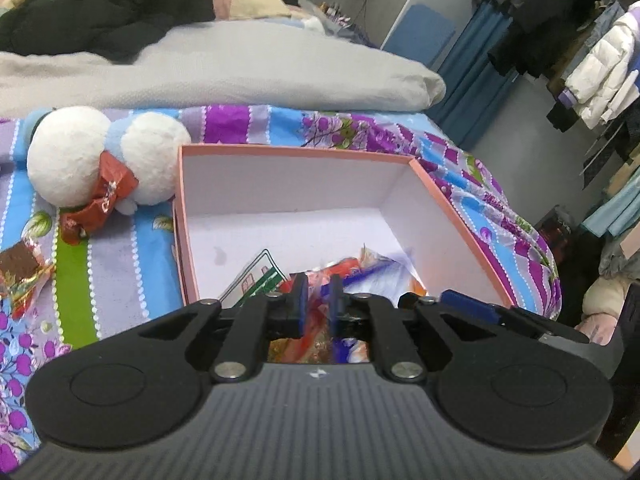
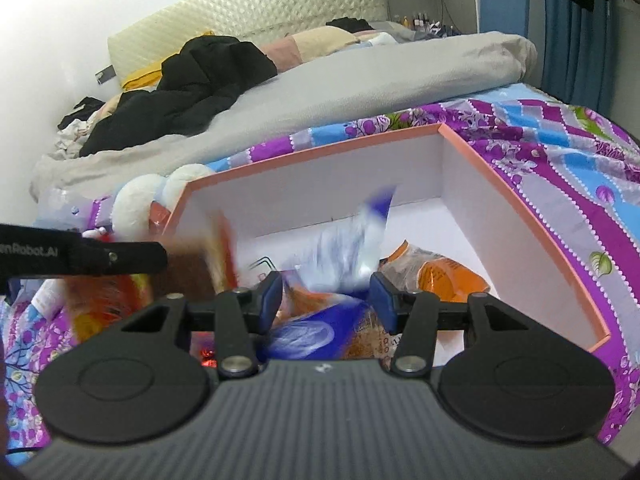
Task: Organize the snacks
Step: 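Open both grippers over the pink box to drop the packs, then withdraw both open grippers up and away from the pink box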
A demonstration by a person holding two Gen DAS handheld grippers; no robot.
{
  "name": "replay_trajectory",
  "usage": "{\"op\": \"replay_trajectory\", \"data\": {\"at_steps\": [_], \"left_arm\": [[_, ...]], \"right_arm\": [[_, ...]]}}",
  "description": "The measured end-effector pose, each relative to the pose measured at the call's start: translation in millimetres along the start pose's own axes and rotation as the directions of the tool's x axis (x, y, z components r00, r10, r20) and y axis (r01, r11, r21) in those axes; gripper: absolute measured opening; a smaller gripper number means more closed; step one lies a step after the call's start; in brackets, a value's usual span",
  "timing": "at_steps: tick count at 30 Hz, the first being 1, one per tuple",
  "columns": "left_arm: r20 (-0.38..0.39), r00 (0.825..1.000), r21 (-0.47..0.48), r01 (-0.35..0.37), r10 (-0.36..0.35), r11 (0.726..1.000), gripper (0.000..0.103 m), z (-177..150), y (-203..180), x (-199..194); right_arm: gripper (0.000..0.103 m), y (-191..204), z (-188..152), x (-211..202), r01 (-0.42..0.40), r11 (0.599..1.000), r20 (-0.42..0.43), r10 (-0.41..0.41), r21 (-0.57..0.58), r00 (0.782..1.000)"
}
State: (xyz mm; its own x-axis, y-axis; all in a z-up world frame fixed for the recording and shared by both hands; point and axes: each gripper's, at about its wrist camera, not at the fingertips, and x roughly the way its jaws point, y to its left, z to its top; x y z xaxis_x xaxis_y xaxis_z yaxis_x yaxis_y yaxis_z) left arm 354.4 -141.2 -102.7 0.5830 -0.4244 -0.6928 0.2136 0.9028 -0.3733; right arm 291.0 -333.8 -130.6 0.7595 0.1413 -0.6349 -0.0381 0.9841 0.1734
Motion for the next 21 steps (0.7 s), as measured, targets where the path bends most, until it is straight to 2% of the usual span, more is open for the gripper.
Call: {"op": "replay_trajectory", "data": {"at_steps": [1, 2, 10, 21], "left_arm": [[0.006, 1.0, -0.001, -0.001, 0.001, 1.0, 0.023, -1, 0, -4], [0.015, 1.0, 0.006, 0.0, -0.001, 1.0, 0.027, -1, -2, -8], [0.079, 0.997, 0.041, -0.004, 0.001, 0.999, 0.033, -8, -16, -58], [0.168, 0.986, 0.044, -0.023, 0.015, 0.999, 0.046, -49, -20, -152]], "right_arm": [[0.063, 0, 0, 0, 0.006, 1.0, -0.003, -0.006, 0.002, 1.0], [0.064, 0, 0, -1, 0.01, 1.0, -0.002, -0.01, 0.006, 1.0], [0.064, 9, -1, -34, -0.014, 1.0, 0.047, 0.014, -0.003, 0.999], [0.064, 38, -15, -105, -0.059, 0.998, 0.137, 0.063, -0.033, 0.989]]}}
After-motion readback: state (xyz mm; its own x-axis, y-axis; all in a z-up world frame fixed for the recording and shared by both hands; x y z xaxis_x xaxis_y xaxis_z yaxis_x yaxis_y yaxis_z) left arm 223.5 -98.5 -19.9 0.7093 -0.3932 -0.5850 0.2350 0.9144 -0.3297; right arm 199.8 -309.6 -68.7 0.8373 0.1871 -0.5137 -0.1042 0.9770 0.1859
